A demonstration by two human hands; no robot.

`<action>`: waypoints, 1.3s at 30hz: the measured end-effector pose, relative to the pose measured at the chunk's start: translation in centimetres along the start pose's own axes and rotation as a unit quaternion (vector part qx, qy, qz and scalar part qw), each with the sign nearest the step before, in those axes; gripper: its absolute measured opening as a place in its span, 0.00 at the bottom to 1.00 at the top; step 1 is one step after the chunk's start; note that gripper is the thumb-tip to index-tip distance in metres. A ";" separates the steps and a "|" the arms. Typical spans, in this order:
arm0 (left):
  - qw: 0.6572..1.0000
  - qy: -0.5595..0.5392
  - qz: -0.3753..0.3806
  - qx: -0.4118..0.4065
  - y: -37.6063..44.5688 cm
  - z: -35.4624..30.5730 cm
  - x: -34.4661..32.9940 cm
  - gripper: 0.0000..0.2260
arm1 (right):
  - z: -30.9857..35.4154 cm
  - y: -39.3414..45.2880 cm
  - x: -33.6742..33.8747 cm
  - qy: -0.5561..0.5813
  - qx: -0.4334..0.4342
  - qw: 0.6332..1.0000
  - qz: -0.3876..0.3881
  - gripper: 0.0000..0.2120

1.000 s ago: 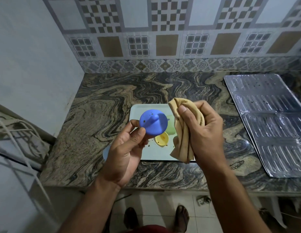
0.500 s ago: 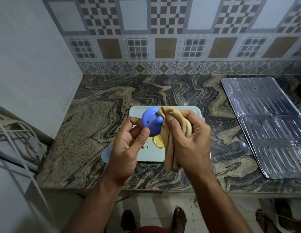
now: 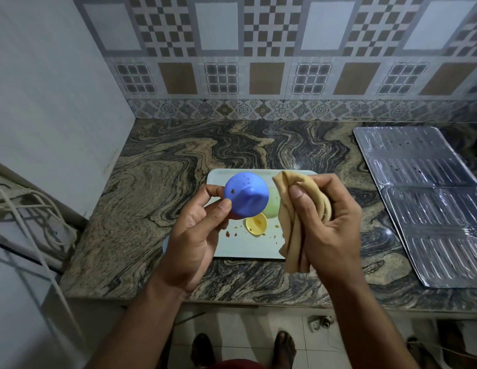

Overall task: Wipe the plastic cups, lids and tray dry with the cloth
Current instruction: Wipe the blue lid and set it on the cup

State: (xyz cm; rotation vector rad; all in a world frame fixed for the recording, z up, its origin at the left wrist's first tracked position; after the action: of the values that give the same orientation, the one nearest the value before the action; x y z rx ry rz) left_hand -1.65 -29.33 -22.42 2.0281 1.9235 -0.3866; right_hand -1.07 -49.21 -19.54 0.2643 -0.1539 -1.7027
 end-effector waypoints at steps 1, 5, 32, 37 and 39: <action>1.000 -0.007 0.001 0.009 0.1 0.1 0.2 0.05 | -0.1 0.4 0.1 -0.015 -0.002 1.000 0.008 0.03; 0.999 -0.021 0.021 0.031 0.3 0.3 0.0 0.09 | -0.7 0.9 -0.7 -0.015 -0.018 0.998 0.055 0.05; 0.995 -0.058 -0.072 -0.032 -0.4 0.4 -2.9 0.11 | 1.6 -1.6 -2.2 -0.122 0.109 0.984 -0.071 0.06; 0.996 0.008 -0.015 -0.083 0.0 -1.7 -3.1 0.12 | 2.0 -1.5 -2.1 -0.155 0.143 0.974 -0.079 0.08; 0.995 0.040 0.007 -0.092 0.2 -2.6 -3.2 0.11 | 2.5 -1.4 -2.3 -0.165 0.160 0.969 -0.089 0.08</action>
State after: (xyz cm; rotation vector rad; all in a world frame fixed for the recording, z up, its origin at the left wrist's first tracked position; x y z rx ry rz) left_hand -1.66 -31.18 -18.73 1.9623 1.9132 -0.1197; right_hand -2.77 -46.90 -17.27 0.2348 -0.6734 -1.8889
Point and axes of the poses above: each hand's wrist, its own y-axis towards the middle knuckle, its own x-axis out of the back of the hand, z = x × y, the point moved 6 cm from there along y, towards the middle knuckle, and after that the axes turned 4 degrees about -x, right-handed, at the moved point
